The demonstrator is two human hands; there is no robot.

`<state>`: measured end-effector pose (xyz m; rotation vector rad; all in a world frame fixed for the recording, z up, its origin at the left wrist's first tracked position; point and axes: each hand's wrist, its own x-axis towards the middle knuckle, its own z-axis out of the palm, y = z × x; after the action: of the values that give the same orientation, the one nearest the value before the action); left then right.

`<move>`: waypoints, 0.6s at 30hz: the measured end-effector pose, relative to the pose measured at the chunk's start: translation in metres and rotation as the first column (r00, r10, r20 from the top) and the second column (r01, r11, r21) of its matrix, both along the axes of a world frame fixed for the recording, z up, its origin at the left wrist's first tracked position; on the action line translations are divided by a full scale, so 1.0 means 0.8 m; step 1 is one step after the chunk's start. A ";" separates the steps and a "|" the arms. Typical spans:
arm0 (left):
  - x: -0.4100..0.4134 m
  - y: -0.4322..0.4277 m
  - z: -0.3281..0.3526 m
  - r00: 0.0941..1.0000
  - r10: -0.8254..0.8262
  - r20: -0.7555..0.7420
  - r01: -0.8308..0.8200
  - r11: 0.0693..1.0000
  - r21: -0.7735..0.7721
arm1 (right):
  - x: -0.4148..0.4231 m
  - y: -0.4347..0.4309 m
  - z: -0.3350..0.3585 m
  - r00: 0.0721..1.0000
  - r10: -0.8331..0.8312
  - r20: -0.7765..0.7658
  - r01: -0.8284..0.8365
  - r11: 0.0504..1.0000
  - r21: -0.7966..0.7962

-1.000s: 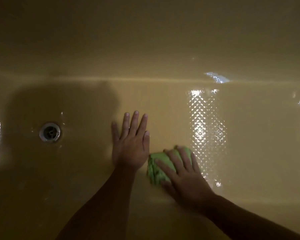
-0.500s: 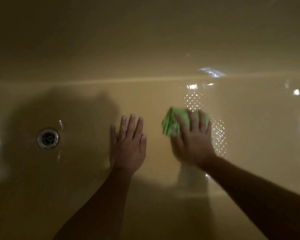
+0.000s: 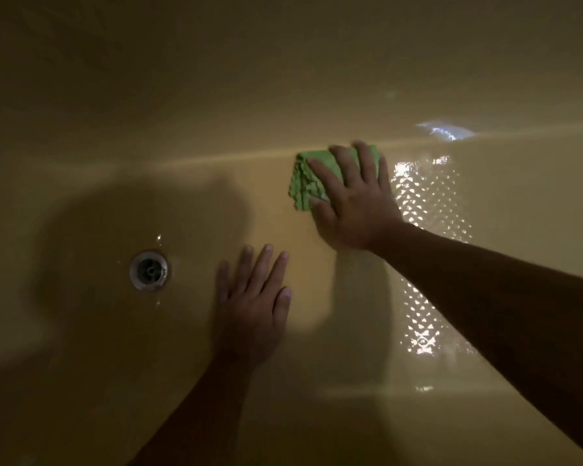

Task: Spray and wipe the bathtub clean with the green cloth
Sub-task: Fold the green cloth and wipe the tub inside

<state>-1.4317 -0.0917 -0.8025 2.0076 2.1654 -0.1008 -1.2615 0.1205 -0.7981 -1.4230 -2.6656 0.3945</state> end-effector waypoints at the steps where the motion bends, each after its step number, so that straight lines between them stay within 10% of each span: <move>1: -0.004 0.001 -0.001 1.000 0.007 0.009 -0.007 1.000 0.004 | -0.009 -0.015 0.000 0.997 -0.071 -0.014 0.070 0.997 -0.029; 6: -0.013 -0.019 0.004 0.996 0.054 0.066 -0.054 0.999 0.001 | 0.030 -0.208 0.016 0.986 0.169 0.019 -0.164 0.975 -0.150; 11: -0.024 -0.017 0.001 0.996 0.050 0.075 -0.049 0.999 -0.004 | 0.062 -0.171 0.014 0.721 0.690 0.061 -0.683 0.723 -0.109; 18: -0.048 0.006 -0.008 0.996 0.044 0.074 -0.049 0.997 0.057 | -0.060 -0.006 -0.008 0.995 0.094 0.031 -0.096 0.993 0.064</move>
<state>-1.4697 -0.0871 -0.8087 1.9578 2.1927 0.0413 -1.3095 0.1159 -0.8046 -1.2976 -2.7488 0.2941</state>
